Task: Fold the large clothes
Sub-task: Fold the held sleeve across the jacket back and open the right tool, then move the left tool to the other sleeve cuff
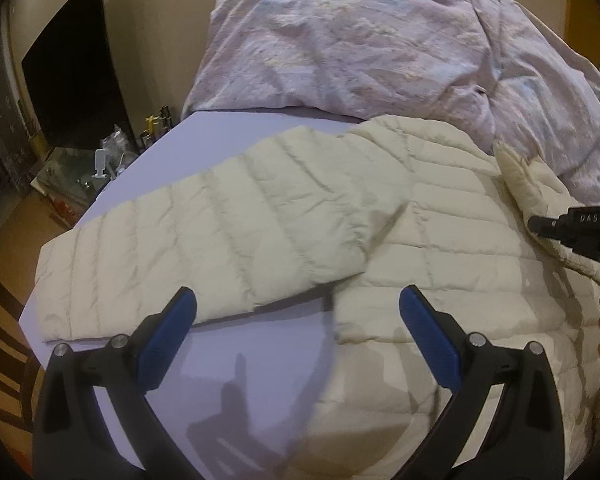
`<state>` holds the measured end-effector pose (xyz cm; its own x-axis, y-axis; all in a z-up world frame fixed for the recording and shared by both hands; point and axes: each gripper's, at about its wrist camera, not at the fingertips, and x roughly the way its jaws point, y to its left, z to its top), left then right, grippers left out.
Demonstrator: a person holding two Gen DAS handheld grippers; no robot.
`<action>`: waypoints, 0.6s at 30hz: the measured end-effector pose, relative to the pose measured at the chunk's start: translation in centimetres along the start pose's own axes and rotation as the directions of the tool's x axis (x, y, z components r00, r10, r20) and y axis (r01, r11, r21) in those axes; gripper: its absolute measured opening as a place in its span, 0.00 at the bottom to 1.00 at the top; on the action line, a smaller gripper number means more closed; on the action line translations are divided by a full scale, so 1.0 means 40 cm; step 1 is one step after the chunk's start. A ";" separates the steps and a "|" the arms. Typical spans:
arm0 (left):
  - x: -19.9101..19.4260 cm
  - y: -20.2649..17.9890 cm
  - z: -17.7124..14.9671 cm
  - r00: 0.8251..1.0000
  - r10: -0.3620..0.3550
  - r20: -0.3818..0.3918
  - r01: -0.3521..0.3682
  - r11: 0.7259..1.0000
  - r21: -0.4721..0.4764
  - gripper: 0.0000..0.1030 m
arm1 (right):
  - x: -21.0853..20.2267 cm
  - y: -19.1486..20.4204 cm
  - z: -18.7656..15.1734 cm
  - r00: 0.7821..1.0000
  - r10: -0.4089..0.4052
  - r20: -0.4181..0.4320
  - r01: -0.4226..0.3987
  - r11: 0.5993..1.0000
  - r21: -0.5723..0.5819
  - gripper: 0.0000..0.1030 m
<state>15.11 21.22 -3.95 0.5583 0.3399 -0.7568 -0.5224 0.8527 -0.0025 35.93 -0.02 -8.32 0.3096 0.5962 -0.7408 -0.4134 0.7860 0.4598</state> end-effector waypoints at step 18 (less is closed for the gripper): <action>0.005 0.175 -0.051 0.994 0.031 -0.109 -0.046 0.989 -0.141 0.98 | 0.033 -0.044 0.048 0.966 -0.248 0.072 0.251 0.968 -0.022 0.42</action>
<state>10.25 26.43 -5.45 0.4687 0.3208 -0.8231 -0.6333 0.7716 -0.0598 38.70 -0.30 -9.18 0.4635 0.3924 -0.7945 -0.3414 0.9065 0.2486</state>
